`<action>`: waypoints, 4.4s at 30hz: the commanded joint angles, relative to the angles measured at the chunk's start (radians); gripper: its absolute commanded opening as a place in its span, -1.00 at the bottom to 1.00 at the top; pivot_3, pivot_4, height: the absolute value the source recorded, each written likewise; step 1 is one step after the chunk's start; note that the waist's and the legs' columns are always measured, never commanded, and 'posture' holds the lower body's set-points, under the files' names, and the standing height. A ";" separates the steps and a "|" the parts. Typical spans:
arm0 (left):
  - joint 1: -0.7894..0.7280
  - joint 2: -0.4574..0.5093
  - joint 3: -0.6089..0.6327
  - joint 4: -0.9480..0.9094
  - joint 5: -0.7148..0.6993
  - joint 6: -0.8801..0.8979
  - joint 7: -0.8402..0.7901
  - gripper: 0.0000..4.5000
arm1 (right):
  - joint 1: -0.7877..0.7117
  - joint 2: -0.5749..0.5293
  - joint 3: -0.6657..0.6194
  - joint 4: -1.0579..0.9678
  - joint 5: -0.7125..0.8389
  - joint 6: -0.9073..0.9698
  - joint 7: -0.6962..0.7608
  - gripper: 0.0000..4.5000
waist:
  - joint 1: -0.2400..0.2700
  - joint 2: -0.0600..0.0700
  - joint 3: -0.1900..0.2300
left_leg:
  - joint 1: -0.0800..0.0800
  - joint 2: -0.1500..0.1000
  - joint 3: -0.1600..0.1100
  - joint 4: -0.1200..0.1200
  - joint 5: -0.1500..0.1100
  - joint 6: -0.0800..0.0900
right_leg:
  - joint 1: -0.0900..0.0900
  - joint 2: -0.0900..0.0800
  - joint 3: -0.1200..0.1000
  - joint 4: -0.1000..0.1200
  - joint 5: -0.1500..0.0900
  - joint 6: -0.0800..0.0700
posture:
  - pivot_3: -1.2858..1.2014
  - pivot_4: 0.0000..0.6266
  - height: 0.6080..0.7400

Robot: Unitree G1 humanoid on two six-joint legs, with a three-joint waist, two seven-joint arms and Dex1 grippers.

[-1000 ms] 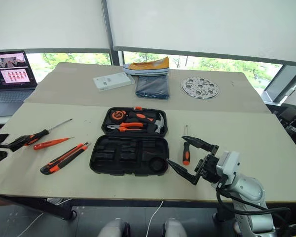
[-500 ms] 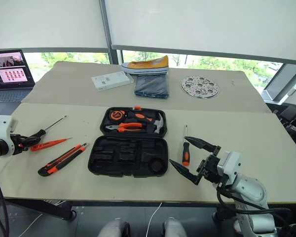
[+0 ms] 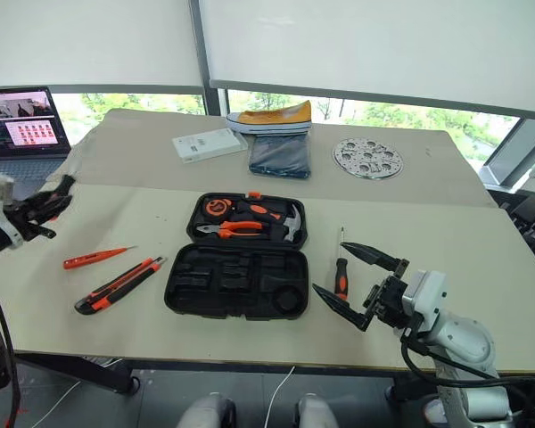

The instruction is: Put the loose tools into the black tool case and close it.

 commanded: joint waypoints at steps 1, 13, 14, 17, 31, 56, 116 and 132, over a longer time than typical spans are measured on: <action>0.068 -0.045 -0.148 -0.326 -0.041 0.044 -0.217 -0.60 | -0.040 -0.058 -0.078 0.043 0.044 0.028 0.039 1.00 | -0.003 0.000 0.000 | 0.000 0.001 0.001 0.000 0.000 0.000 | 0.000 0.001 0.000 0.000 0.000 0.000 | 0.03 -0.52 1.00; 0.020 -0.174 -0.425 -0.514 0.268 0.112 -0.037 -0.60 | -0.100 -0.111 -0.093 0.032 0.039 0.109 0.038 1.00 | -0.019 0.001 0.000 | 0.000 0.003 0.000 0.001 0.000 0.001 | -0.001 0.007 0.005 0.001 0.000 0.001 | 0.03 -0.52 1.00; 0.013 -0.179 -0.436 -0.512 0.282 0.116 -0.035 -0.60 | -0.100 -0.107 -0.089 0.020 0.037 0.117 0.031 1.00 | -0.017 0.001 0.000 | 0.000 0.003 0.000 0.002 0.000 0.001 | -0.001 0.007 0.005 0.001 0.000 0.001 | 0.03 -0.52 1.00; 0.003 -0.186 -0.466 -0.503 0.312 0.102 -0.035 -0.60 | -0.098 -0.098 -0.080 -0.011 0.038 0.143 0.011 1.00 | -0.015 0.001 0.000 | 0.000 0.003 0.000 0.002 0.000 0.001 | -0.001 0.006 0.005 0.000 0.000 0.001 | 0.03 -0.52 1.00; -0.017 -0.170 -0.495 -0.466 0.409 0.097 0.037 -0.60 | -0.088 -0.062 -0.063 -0.071 0.021 0.193 -0.047 1.00 | -0.013 0.001 0.000 | 0.000 0.003 0.000 0.003 0.000 0.001 | 0.000 0.006 0.005 0.001 0.000 0.001 | 0.03 -0.52 1.00; 0.031 -0.255 -0.373 -0.534 0.144 0.295 0.027 0.05 | -0.023 0.001 -0.037 -0.094 -0.020 0.148 -0.097 1.00 | -0.014 0.005 -0.002 | 0.000 0.002 0.000 0.004 0.001 0.002 | 0.000 0.006 0.005 0.001 0.001 0.002 | 0.03 -0.52 1.00; 0.700 -0.203 0.006 -0.982 -0.329 0.172 -0.078 0.97 | -0.271 0.152 0.037 -0.255 -0.038 1.389 -0.885 1.00 | -0.013 0.015 -0.006 | -0.007 0.001 -0.002 0.002 -0.001 0.007 | -0.005 0.000 0.001 -0.004 0.001 0.001 | 0.03 -0.52 1.00; 0.673 -0.217 0.004 -1.009 -0.352 0.175 -0.036 1.00 | -0.300 0.407 -0.073 -0.211 -0.156 1.215 -0.998 -0.55 | -0.026 0.015 -0.006 | -0.006 0.002 -0.002 0.002 -0.001 0.007 | -0.004 0.002 0.001 -0.003 0.001 0.002 | 0.03 -0.52 1.00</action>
